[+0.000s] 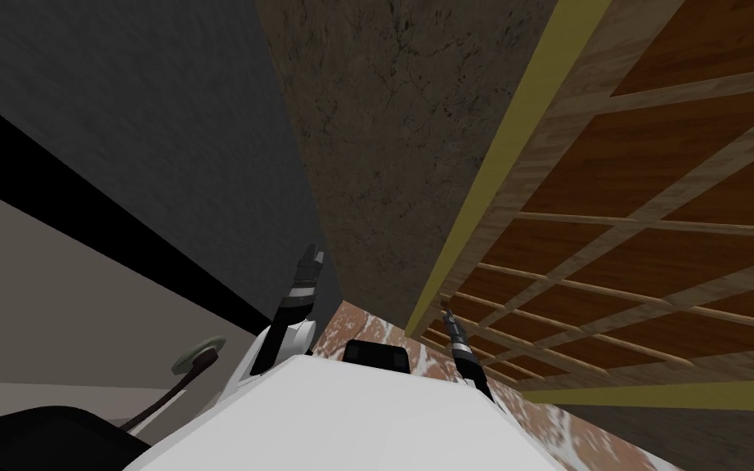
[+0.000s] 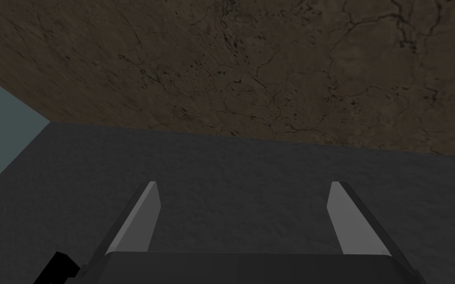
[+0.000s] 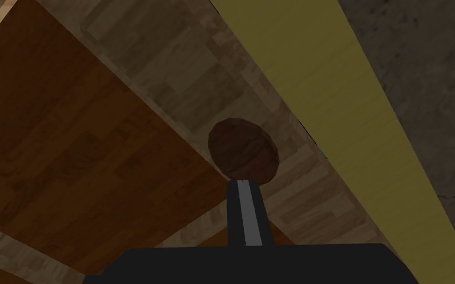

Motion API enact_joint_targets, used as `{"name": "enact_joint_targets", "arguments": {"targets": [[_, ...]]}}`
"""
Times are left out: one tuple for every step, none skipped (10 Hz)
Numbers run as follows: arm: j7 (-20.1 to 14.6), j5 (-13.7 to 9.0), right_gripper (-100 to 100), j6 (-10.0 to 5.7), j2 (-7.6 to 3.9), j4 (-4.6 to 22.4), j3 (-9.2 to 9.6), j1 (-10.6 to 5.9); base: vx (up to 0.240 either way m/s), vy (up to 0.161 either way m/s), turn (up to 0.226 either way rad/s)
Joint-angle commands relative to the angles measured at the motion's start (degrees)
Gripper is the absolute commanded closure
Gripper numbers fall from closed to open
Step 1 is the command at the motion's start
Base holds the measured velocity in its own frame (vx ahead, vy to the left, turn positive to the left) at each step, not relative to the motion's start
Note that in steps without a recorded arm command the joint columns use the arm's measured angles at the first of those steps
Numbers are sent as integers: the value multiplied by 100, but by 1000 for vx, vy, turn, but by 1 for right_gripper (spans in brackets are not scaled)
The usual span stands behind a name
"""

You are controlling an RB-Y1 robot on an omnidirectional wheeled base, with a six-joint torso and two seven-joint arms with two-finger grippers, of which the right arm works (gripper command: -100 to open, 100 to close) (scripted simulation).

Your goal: Pull the door open

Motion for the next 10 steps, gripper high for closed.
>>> {"name": "enact_joint_targets", "arguments": {"targets": [[224,33,-100,-68,-44,-38,-3,100,10,52,-37],[375,55,-100,-120,-77,-35,-5,154,7,47,-40],[543,80,-100,-176,-113,-32,-7,212,7,56,-50],[706,105,-100,-234,-151,-29,-8,273,5,62,-48],[742,105,-100,-234,-151,-29,-8,273,-1,41,-12],[952,132,-100,-294,-189,-26,-10,335,-8,33,-26],[1120,159,-100,-356,-229,-22,-12,400,0,44,-52],[1177,159,-100,-356,-229,-22,-12,400,3,35,-19],[1407,187,-100,-418,-268,-18,-14,464,8,36,-26],[1548,214,-100,-479,-308,-14,-16,529,5,54,-51]]}}
